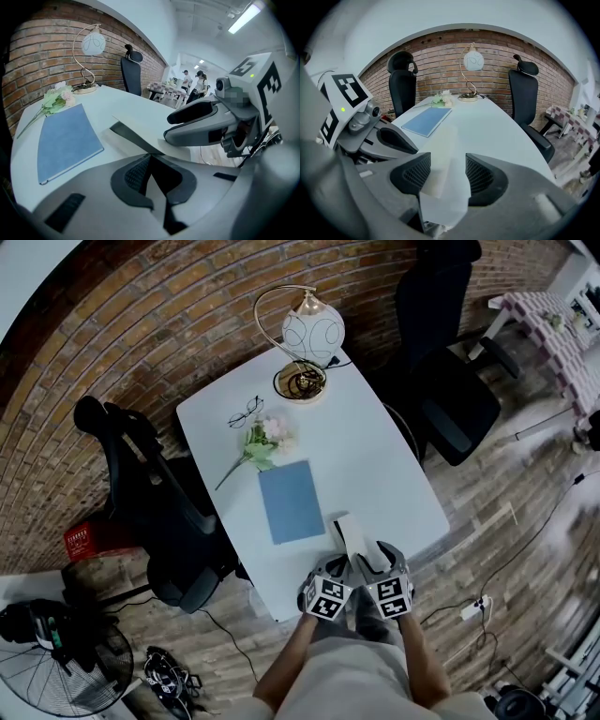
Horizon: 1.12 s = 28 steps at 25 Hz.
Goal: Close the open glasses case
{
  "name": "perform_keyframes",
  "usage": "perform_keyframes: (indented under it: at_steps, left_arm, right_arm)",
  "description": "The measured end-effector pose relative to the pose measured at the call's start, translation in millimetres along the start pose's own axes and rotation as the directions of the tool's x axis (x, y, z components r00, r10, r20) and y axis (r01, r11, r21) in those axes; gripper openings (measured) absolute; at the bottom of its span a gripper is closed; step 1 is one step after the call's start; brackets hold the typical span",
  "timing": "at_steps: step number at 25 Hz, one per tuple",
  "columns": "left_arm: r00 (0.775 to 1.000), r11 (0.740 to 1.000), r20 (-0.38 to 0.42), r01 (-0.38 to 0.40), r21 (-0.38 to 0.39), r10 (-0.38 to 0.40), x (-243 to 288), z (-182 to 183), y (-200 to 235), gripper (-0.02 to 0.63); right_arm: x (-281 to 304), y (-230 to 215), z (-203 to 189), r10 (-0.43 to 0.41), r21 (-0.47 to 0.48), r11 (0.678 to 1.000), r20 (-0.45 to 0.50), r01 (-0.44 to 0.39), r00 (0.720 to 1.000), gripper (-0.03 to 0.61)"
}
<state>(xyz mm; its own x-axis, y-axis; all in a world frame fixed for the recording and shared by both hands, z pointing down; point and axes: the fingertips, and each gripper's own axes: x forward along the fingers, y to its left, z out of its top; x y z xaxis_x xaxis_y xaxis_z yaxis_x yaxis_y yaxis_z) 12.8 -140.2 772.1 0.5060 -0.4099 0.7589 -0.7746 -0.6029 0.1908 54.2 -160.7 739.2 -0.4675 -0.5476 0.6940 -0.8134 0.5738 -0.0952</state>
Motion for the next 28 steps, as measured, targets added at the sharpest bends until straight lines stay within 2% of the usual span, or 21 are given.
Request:
perform_keyframes:
  at_steps: [28]
  left_arm:
    - [0.994,0.998,-0.086,-0.065,-0.027,0.063,2,-25,12,0.003]
  right_arm:
    - [14,16,-4,0.059,-0.046,0.997,-0.010,-0.060,0.998,0.235]
